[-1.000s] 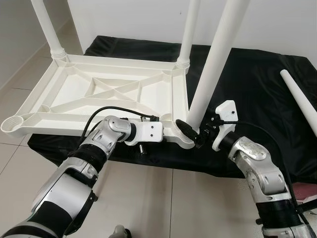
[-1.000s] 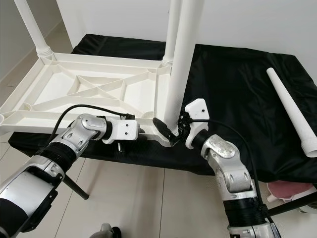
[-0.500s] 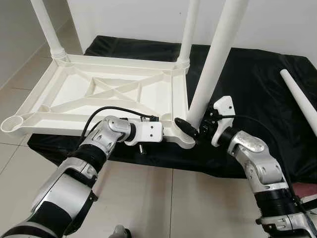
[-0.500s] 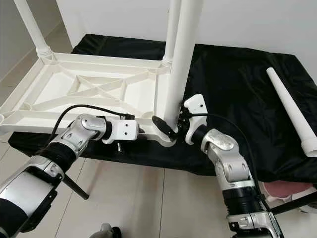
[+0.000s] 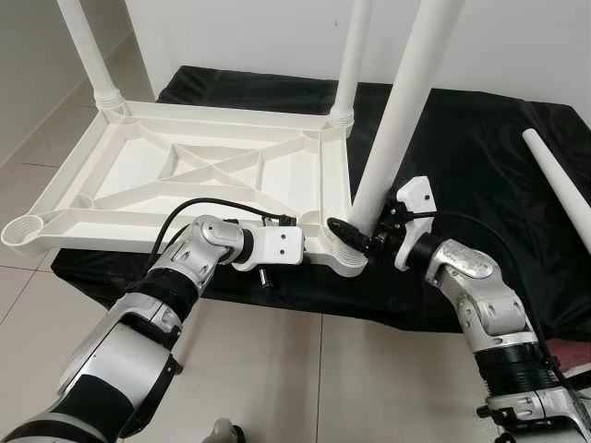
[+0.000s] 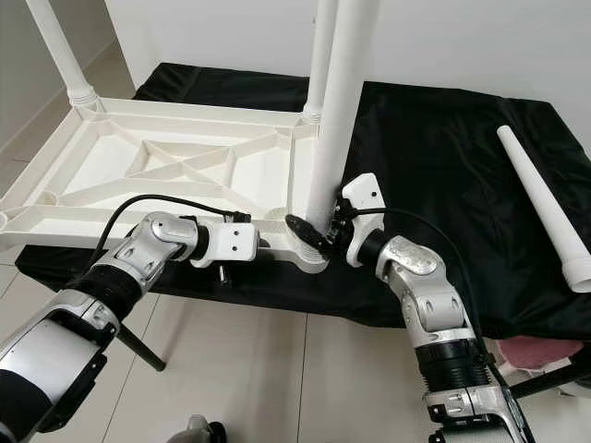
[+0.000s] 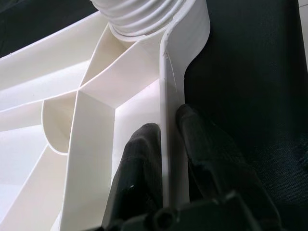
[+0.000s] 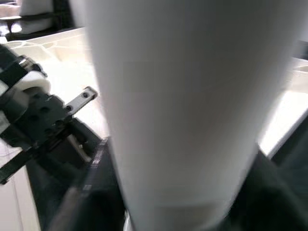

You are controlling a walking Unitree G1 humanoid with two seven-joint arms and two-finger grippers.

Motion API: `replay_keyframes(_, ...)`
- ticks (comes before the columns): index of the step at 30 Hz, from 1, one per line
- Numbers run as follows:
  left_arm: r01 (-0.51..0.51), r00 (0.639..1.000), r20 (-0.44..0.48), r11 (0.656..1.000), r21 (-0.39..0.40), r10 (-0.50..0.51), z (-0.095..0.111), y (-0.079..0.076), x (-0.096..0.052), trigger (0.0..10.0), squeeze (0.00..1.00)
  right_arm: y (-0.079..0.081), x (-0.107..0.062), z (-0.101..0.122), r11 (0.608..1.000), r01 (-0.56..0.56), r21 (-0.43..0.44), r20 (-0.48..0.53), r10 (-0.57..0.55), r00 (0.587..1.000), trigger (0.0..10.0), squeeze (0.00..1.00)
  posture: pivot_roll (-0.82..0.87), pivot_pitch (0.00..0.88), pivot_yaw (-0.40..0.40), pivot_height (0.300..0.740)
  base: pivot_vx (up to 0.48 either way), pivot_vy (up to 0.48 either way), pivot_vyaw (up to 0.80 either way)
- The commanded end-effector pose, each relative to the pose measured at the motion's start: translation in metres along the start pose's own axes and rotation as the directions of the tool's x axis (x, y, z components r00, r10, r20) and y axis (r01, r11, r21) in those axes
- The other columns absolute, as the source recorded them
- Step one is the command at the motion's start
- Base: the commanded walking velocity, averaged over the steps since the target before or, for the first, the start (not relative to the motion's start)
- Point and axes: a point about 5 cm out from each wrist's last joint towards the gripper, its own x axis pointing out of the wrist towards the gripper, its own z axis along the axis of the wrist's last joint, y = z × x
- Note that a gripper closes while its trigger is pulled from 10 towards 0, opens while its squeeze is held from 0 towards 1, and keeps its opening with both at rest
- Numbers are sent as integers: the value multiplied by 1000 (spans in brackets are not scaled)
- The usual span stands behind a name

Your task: Building children table

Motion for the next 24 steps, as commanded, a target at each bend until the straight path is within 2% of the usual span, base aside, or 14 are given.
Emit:
replay_keyframes(1, 147, 989, 6, 989, 5, -147, -4, -12, 2, 0, 0, -2, 0, -6, 1000, 7, -7, -30, -7, 1000, 0, 0, -4, 134, -14, 740, 0, 0, 0)
replay_keyframes(8, 139, 990, 22, 990, -8, -139, -2, -12, 3, 0, 0, -2, 2, -20, 996, 89, -18, -96, -90, 991, 0, 0, -3, 135, -16, 740, 0, 0, 0)
replay_keyframes(10, 129, 991, 48, 991, -28, -127, 0, -12, 3, 0, 0, 0, 3, -31, 986, 164, -38, -149, -168, 974, 0, 0, -3, 136, -18, 740, 0, 0, 0)
replay_keyframes(14, 119, 990, 84, 991, -58, -114, 4, -11, 4, 0, 0, 4, 3, -41, 969, 243, -36, -185, -245, 952, 0, 0, -2, 137, -19, 740, 0, 0, 0)
replay_keyframes(16, 109, 988, 115, 990, -88, -99, 9, -10, 5, 0, 0, 6, 2, -52, 934, 356, -25, -218, -352, 910, 0, 0, -1, 137, -18, 740, 0, 0, 0)
replay_keyframes(18, 109, 988, 115, 990, -88, -99, 9, -10, 5, 0, 0, 6, 2, -52, 934, 356, -25, -218, -352, 910, 0, 0, -1, 137, -18, 740, 0, 0, 0)
replay_keyframes(19, 107, 988, 126, 989, -98, -94, 11, -10, 7, 0, 0, 7, 2, -57, 914, 406, -29, -230, -401, 887, 0, 0, 0, 137, -18, 740, 0, 0, 0)
replay_keyframes(20, 107, 986, 140, 989, -106, -92, 14, -9, 8, 0, 0, 7, 1, -62, 872, 488, -21, -254, -477, 841, 0, 0, -2, 137, -16, 740, 0, 0, 0)
replay_keyframes(21, 107, 986, 140, 989, -106, -92, 14, -9, 8, 0, 0, 7, 1, -62, 872, 488, -21, -254, -477, 841, 0, 0, -2, 137, -16, 740, 0, 0, 0)
replay_keyframes(22, 111, 983, 155, 988, -110, -93, 17, -9, 10, 0, 0, 7, 0, -66, 821, 570, -19, -278, -552, 786, 0, 0, -3, 135, -14, 740, 0, 0, 0)
replay_keyframes(23, 111, 983, 155, 988, -110, -93, 17, -9, 10, 0, 0, 7, 0, -66, 821, 570, -19, -278, -552, 786, 0, 0, -3, 135, -14, 740, 0, 0, 0)
replay_keyframes(24, 116, 981, 170, 987, -112, -96, 22, -9, 13, 0, 0, 9, -1, -71, 766, 642, -30, -305, -619, 724, 0, 0, -4, 134, -12, 740, 0, 0, 0)
